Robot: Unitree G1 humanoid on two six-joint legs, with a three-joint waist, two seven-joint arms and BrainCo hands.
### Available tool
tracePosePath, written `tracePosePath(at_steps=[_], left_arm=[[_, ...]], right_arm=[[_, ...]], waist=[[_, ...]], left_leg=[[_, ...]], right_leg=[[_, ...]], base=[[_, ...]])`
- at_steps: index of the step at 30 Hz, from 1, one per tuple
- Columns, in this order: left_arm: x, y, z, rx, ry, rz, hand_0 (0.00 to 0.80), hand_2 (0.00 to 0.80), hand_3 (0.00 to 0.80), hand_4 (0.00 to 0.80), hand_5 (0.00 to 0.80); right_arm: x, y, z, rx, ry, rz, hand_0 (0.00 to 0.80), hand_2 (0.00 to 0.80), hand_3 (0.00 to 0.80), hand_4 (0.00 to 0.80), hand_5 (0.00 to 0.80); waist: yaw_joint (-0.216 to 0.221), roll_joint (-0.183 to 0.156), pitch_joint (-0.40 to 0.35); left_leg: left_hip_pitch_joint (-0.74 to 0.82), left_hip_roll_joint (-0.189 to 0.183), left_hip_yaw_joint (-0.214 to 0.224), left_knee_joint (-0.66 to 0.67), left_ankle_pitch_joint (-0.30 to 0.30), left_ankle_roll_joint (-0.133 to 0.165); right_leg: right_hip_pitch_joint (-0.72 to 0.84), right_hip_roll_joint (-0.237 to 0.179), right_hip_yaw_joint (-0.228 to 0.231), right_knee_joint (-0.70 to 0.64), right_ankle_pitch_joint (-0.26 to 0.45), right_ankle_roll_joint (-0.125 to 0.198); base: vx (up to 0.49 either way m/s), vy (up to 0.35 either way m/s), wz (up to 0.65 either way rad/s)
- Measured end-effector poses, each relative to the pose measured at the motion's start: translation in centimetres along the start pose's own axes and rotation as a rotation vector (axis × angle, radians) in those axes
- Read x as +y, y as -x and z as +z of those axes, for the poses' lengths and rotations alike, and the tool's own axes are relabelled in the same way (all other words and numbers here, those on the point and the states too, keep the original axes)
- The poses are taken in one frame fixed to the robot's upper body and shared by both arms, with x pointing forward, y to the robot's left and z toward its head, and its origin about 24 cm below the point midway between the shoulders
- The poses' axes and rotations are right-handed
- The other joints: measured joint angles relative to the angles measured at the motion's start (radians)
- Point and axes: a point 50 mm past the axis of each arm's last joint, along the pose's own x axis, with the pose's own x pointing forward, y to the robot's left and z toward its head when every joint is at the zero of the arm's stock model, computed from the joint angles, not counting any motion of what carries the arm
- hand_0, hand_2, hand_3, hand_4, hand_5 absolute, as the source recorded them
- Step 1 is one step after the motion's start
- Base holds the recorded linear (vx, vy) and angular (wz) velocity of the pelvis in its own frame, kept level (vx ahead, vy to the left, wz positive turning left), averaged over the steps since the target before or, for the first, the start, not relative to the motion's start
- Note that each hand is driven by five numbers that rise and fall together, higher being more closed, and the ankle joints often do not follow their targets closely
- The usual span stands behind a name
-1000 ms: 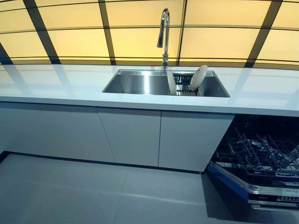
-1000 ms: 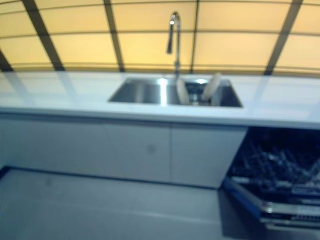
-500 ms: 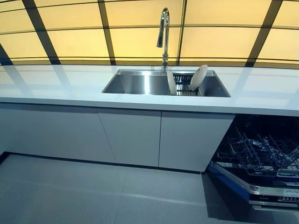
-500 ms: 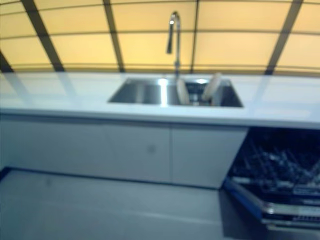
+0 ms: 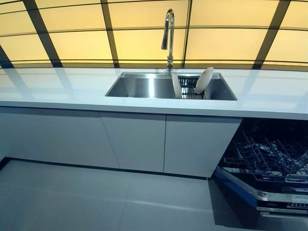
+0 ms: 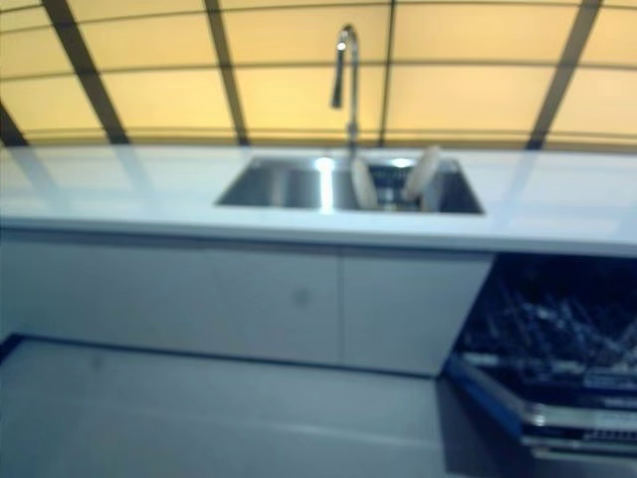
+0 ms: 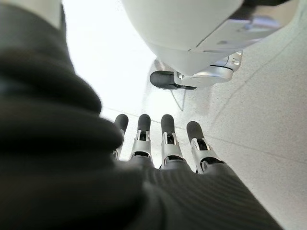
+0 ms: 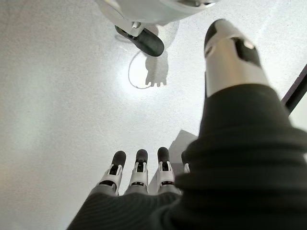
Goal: Take plates into dishwasher
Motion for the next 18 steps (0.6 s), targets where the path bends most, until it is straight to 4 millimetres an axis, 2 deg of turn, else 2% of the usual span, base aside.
tracePosePath(at_steps=[9, 12, 14, 15, 16, 17, 18], left_arm=[[0.1, 0.0, -0.5, 0.022, -0.008, 0.008, 0.000, 0.000, 0.000, 0.000, 0.000], [0.1, 0.0, 0.2, 0.014, -0.043, 0.019, 0.000, 0.000, 0.000, 0.000, 0.000], [0.3, 0.0, 1.3, -0.002, -0.047, 0.032, 0.000, 0.000, 0.000, 0.000, 0.000], [0.4, 0.0, 1.7, -0.009, -0.047, 0.037, 0.000, 0.000, 0.000, 0.000, 0.000], [0.6, 0.1, 2.9, -0.032, -0.032, 0.047, 0.000, 0.000, 0.000, 0.000, 0.000], [0.5, 0.2, 3.3, -0.041, -0.024, 0.046, 0.000, 0.000, 0.000, 0.000, 0.000], [0.3, 0.1, 3.1, -0.037, -0.019, 0.040, 0.000, 0.000, 0.000, 0.000, 0.000]], right_arm=[[0.1, 0.0, -0.1, 0.005, 0.006, 0.019, 0.000, 0.000, 0.000, 0.000, 0.000], [0.0, 0.0, 0.2, 0.007, -0.011, 0.018, 0.000, 0.000, 0.000, 0.000, 0.000], [-0.5, -0.1, 1.5, -0.007, -0.028, 0.013, 0.000, 0.000, 0.000, 0.000, 0.000], [-0.6, -0.1, 1.9, -0.013, -0.029, 0.011, 0.000, 0.000, 0.000, 0.000, 0.000], [-1.3, -0.2, 3.1, -0.028, -0.028, 0.007, 0.000, 0.000, 0.000, 0.000, 0.000], [-1.8, -0.3, 3.3, -0.031, -0.026, -0.003, 0.000, 0.000, 0.000, 0.000, 0.000], [-2.2, -0.3, 3.1, -0.026, -0.025, -0.013, 0.000, 0.000, 0.000, 0.000, 0.000]], waist=[[0.000, -0.009, 0.011], [0.000, -0.005, 0.032], [0.003, -0.007, 0.075], [0.005, -0.013, 0.088], [0.015, -0.029, 0.138], [0.027, -0.018, 0.159], [0.027, -0.018, 0.169]], left_leg=[[0.000, 0.006, 0.001, 0.004, 0.000, 0.000], [-0.006, 0.008, 0.001, 0.028, -0.007, -0.002], [-0.100, 0.007, -0.002, 0.200, -0.052, -0.024], [-0.129, 0.003, -0.001, 0.253, -0.054, -0.027], [-0.256, -0.008, 0.000, 0.497, -0.049, -0.035], [-0.317, -0.006, -0.004, 0.624, -0.035, -0.055], [-0.358, -0.010, -0.010, 0.677, -0.040, -0.054]], right_leg=[[0.000, 0.003, 0.002, -0.002, -0.001, -0.001], [-0.005, 0.005, 0.004, 0.022, -0.017, -0.001], [-0.072, 0.003, 0.033, 0.122, -0.066, -0.022], [-0.088, -0.003, 0.038, 0.149, -0.076, -0.028], [-0.144, -0.008, 0.053, 0.250, -0.106, -0.055], [-0.148, 0.000, 0.057, 0.280, -0.117, -0.064], [-0.137, -0.004, 0.054, 0.283, -0.125, -0.072]], base=[[0.044, -0.102, 0.00], [-0.038, -0.134, 0.02], [-0.106, -0.123, 0.00], [-0.072, -0.101, -0.18], [0.003, -0.030, -0.21], [0.075, 0.019, -0.14], [0.095, 0.060, -0.01]])
